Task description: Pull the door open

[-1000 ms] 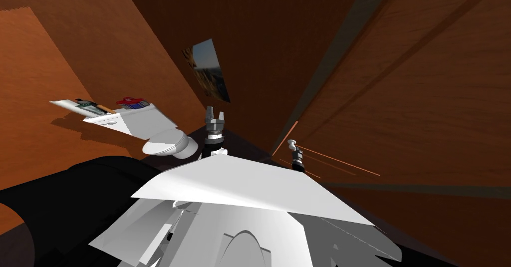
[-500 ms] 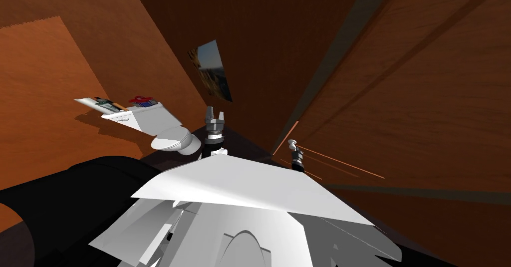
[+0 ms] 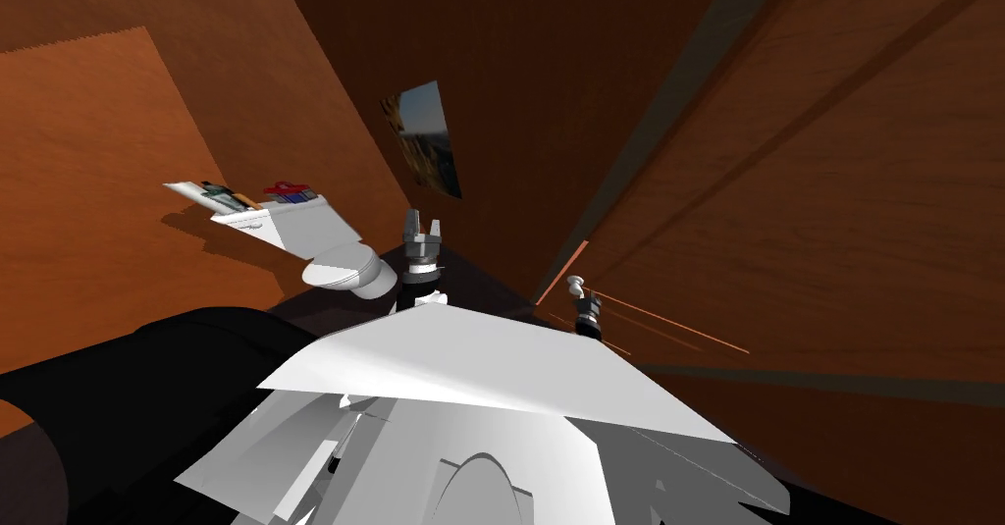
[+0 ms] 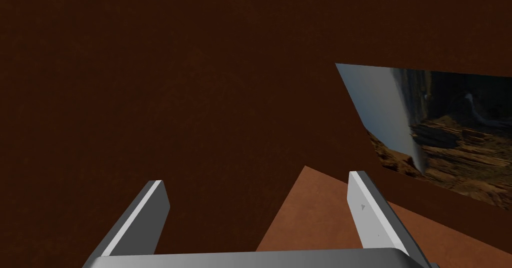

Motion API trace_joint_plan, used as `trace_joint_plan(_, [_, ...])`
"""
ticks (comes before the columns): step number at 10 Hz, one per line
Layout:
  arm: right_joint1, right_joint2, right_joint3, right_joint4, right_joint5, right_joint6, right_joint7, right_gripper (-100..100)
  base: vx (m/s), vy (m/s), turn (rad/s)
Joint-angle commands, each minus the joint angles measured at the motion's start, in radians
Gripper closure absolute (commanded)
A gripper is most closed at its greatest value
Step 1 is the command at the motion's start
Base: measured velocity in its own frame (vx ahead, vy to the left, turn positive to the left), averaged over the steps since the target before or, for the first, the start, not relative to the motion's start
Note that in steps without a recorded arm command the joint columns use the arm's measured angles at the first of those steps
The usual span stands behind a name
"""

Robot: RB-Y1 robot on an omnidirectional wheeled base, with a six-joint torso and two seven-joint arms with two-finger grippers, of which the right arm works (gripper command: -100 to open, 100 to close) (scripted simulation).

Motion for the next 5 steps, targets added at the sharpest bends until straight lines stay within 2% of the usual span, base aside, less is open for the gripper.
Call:
trace_joint_plan(1, [-0.007, 0.015, 0.013, 0.008, -0.004, -0.002, -0.05, -100, -0.063, -0.003, 0.045])
trace_joint_plan(3, [-0.006, 0.017, 0.014, 0.004, -0.011, 0.0, -0.082, -100, -0.067, 0.019, 0.051])
trace_joint_plan(5, [-0.003, 0.021, 0.014, -0.005, -0.027, 0.005, -0.143, -100, -0.037, 0.016, 0.08])
